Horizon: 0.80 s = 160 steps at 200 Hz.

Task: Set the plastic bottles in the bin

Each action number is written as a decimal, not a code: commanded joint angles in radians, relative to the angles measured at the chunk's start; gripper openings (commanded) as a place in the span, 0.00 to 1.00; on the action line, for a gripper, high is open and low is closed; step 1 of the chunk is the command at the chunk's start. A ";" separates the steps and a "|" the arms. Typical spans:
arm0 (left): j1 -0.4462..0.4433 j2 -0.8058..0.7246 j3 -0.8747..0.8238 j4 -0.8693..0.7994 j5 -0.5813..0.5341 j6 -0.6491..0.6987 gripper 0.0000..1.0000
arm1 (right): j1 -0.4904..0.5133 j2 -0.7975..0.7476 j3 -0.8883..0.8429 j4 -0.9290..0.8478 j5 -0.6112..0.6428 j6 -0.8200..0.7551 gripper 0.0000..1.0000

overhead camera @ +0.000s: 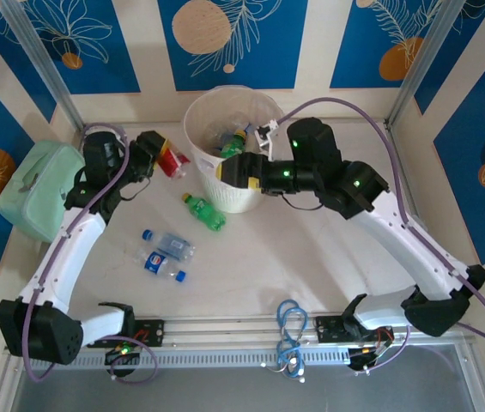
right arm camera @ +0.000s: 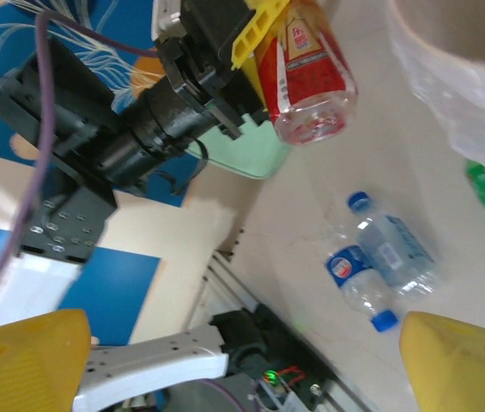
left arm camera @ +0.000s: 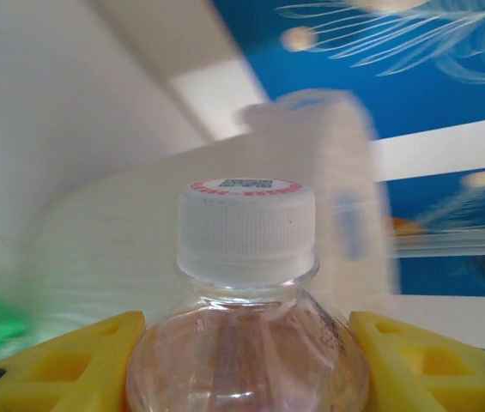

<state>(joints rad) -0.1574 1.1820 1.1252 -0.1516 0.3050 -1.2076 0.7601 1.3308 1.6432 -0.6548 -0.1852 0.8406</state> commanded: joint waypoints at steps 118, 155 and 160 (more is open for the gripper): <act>-0.274 0.143 0.082 0.911 0.123 -0.422 0.52 | -0.163 0.239 0.293 0.104 -0.294 0.143 0.95; -0.286 0.157 0.064 0.960 0.120 -0.447 0.50 | -0.162 0.243 0.300 0.129 -0.303 0.147 0.78; -0.286 0.156 0.061 0.961 0.117 -0.445 0.50 | -0.162 0.241 0.299 0.131 -0.304 0.146 0.76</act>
<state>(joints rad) -0.4351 1.3312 1.1793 0.7067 0.4332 -1.6306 0.6018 1.5661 1.9118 -0.5270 -0.4633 0.9852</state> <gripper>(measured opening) 0.536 0.799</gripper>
